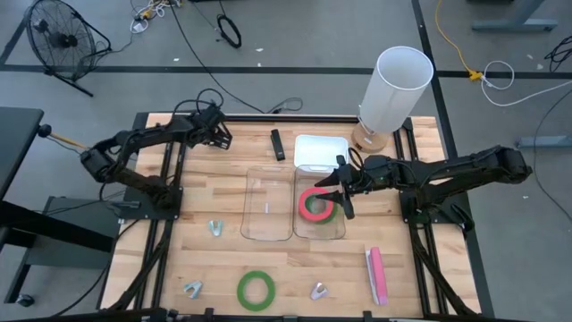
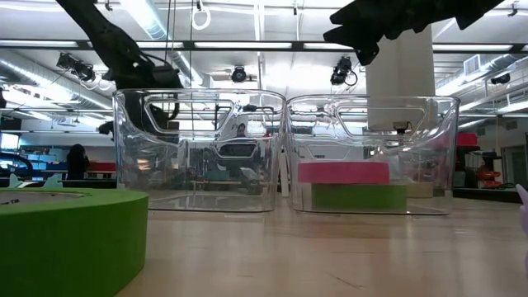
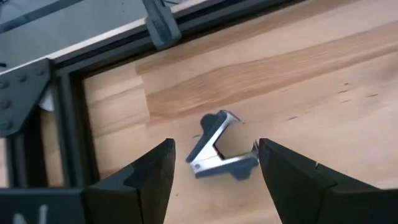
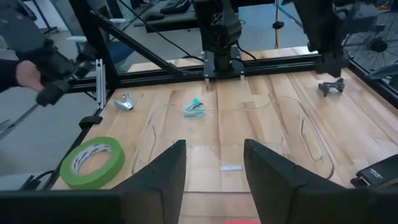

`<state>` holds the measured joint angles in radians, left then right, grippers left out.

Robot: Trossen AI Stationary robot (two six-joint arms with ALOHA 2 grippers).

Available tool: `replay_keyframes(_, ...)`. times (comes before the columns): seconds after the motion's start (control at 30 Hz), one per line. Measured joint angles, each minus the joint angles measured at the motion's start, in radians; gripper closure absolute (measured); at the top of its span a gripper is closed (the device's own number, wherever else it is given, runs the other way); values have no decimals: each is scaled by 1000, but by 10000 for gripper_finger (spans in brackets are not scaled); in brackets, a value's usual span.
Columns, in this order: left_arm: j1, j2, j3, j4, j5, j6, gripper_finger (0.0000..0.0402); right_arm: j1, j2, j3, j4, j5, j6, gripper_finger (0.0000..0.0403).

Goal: Pick and place Stapler, Stapler remover, tape
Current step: Put the black staple remover into the white bin

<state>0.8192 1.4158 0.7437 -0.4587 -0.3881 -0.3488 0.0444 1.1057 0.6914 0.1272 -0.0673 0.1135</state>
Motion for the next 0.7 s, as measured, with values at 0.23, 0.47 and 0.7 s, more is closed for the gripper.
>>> replay_keyframes(0.23, 40, 135, 0, 69, 1, 17, 168, 0, 0, 0, -1, 0, 0, 241)
replay_keyframes(0.47, 34, 165, 4, 65, -6, 19, 202, 0, 0, 0, 1, 0, 0, 241)
replay_keyframes(0.7, 36, 170, 3, 121, 92, 41, 320, 0, 0, 0, 2, 0, 0, 240)
